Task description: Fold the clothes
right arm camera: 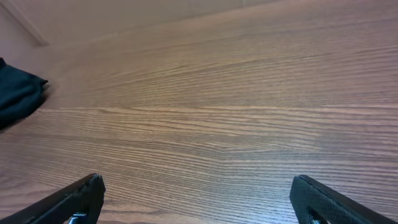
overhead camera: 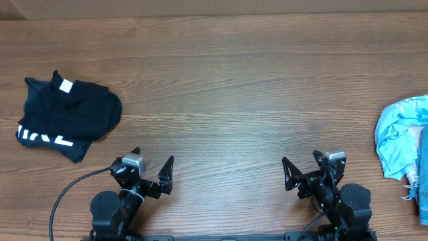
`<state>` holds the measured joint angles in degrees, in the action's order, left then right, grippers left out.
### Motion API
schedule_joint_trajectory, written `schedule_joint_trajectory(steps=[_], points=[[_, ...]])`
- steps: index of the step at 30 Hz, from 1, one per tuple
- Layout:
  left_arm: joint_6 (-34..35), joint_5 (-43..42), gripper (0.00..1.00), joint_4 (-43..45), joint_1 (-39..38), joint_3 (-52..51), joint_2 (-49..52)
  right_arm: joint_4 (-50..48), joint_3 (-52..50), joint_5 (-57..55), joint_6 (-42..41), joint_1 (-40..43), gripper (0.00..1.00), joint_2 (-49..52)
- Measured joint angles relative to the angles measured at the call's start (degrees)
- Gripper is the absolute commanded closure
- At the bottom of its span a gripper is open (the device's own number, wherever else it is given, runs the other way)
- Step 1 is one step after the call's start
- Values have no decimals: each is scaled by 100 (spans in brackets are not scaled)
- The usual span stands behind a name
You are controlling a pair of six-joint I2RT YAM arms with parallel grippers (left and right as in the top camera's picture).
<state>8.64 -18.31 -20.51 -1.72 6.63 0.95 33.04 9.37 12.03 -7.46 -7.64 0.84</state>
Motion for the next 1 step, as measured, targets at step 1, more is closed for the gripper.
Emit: schedule_joint_trajectory(steps=[1], points=[[2, 0, 0, 0, 0, 0, 0, -2, -2, 0, 0, 0, 0, 0]])
